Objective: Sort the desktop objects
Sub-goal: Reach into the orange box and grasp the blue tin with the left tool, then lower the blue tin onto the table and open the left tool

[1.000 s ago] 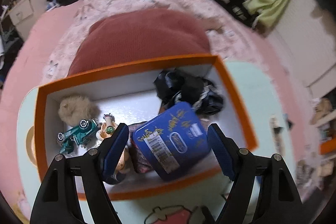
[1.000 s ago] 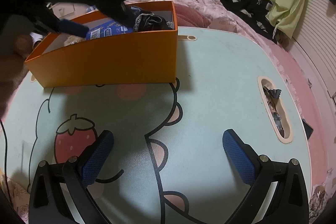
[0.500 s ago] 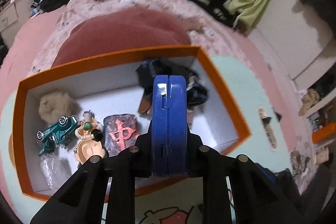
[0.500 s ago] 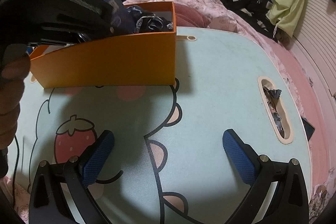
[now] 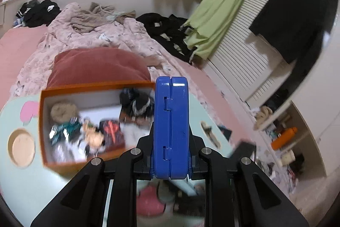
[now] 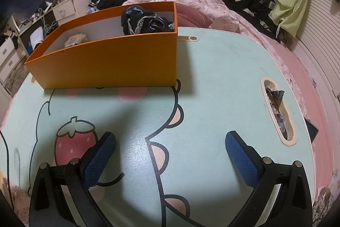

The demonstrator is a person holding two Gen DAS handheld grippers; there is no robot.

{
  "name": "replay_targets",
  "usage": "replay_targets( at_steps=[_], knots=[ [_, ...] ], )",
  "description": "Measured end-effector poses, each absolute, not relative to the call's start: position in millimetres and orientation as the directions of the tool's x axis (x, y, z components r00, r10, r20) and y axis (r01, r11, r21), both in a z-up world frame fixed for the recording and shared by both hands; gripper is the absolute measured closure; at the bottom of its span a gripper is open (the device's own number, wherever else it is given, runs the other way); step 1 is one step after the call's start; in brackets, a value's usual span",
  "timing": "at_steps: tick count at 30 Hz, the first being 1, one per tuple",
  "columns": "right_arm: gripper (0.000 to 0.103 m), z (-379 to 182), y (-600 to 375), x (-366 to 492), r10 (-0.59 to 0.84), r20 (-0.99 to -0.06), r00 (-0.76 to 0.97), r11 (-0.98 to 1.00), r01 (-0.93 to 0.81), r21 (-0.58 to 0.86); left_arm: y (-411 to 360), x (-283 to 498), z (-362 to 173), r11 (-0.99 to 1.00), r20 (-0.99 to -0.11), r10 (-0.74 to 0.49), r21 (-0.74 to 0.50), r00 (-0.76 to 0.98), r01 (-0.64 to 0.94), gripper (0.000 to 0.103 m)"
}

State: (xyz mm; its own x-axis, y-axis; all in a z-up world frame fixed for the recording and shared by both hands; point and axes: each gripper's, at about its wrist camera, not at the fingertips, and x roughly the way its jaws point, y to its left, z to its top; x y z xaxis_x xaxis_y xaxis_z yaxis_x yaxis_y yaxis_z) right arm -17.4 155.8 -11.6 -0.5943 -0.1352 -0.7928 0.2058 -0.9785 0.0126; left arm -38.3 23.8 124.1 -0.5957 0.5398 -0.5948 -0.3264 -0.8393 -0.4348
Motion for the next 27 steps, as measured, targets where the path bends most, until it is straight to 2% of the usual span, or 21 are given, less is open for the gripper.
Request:
replay_targets(
  at_steps=[5, 6, 9, 13, 16, 17, 18, 22, 26, 27],
  knots=[
    [0.0, -10.0, 156.1, -18.1, -0.133, -0.795, -0.591, -0.979, 0.202, 0.014, 19.8, -8.6, 78.8, -0.86, -0.641, 0.508, -0.413, -0.576, -0.299, 0.081],
    [0.002, -8.9, 159.0, -19.1, -0.139, -0.794, -0.592, -0.979, 0.205, 0.019, 22.8, -3.9, 68.8, -0.863, -0.653, 0.504, -0.408, -0.566, -0.298, 0.081],
    [0.02, 1.3, 167.9, -20.4, -0.167, -0.767, -0.619, -0.978, 0.204, 0.048, 33.2, 5.7, 48.2, -0.872, -0.678, 0.489, -0.386, -0.549, -0.3, 0.081],
    [0.024, 36.7, 178.2, -35.5, -0.209, -0.689, -0.694, -0.974, 0.211, 0.082, 35.6, -2.6, 31.4, -0.889, -0.723, 0.458, -0.379, -0.517, -0.257, 0.08],
    [0.024, 67.6, 164.8, -56.6, -0.269, -0.647, -0.714, -0.954, 0.291, 0.075, 28.8, -6.2, 28.6, -0.889, -0.726, 0.455, -0.398, -0.516, -0.225, 0.064],
    [0.024, 76.6, 154.8, -68.5, -0.287, -0.644, -0.709, -0.943, 0.329, 0.057, 26.1, -5.5, 28.3, -0.893, -0.726, 0.446, -0.398, -0.524, -0.208, 0.051],
    [0.024, 81.5, 144.1, -81.1, -0.291, -0.65, -0.702, -0.935, 0.354, 0.036, 23.4, -3.7, 29.1, -0.897, -0.722, 0.435, -0.396, -0.537, -0.194, 0.044],
    [0.024, 73.5, 107.8, -120.5, -0.266, -0.705, -0.657, -0.907, 0.418, -0.048, 17.1, 5.7, 33.2, -0.919, -0.718, 0.385, -0.357, -0.58, -0.168, 0.037],
    [0.024, 46.3, 86.1, -144.8, -0.212, -0.754, -0.622, -0.889, 0.442, -0.114, 10.2, 9.0, 26.7, -0.928, -0.731, 0.361, -0.343, -0.578, -0.145, 0.037],
    [0.027, 39.7, 82.7, -147.2, -0.19, -0.754, -0.628, -0.887, 0.439, -0.142, 7.4, 9.8, 25.2, -0.927, -0.732, 0.362, -0.346, -0.577, -0.143, 0.037]
  ],
)
